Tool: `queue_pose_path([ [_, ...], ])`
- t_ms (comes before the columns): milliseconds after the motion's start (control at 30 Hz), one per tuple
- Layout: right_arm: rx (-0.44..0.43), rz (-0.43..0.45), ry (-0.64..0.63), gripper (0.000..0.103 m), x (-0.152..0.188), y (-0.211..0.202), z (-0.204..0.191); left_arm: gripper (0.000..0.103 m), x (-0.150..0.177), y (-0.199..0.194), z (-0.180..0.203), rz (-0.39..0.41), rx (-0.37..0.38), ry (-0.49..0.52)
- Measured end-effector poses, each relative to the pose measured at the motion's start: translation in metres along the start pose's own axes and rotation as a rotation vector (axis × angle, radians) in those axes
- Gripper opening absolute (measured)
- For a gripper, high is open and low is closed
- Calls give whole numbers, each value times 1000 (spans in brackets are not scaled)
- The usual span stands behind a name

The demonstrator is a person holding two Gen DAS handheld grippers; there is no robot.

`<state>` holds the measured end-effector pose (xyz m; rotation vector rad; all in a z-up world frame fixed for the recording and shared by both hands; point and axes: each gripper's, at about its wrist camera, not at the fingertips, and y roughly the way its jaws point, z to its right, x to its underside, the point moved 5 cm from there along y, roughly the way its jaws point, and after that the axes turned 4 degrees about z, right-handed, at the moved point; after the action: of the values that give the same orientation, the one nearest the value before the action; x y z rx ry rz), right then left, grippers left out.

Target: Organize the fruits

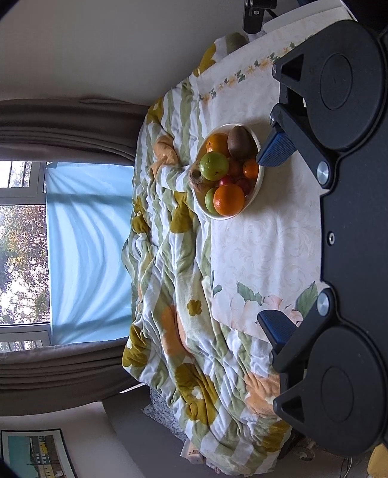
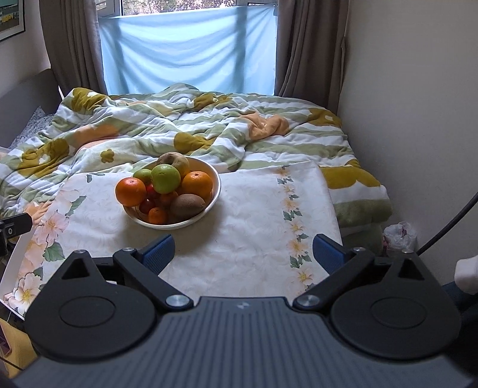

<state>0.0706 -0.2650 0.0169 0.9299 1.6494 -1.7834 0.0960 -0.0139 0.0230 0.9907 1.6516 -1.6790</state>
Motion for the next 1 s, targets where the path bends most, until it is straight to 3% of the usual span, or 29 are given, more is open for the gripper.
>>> queue_pose_path([
  [1000,2,-9,3,103,0,4,-1,103,0,5,0,-8,14,-7],
])
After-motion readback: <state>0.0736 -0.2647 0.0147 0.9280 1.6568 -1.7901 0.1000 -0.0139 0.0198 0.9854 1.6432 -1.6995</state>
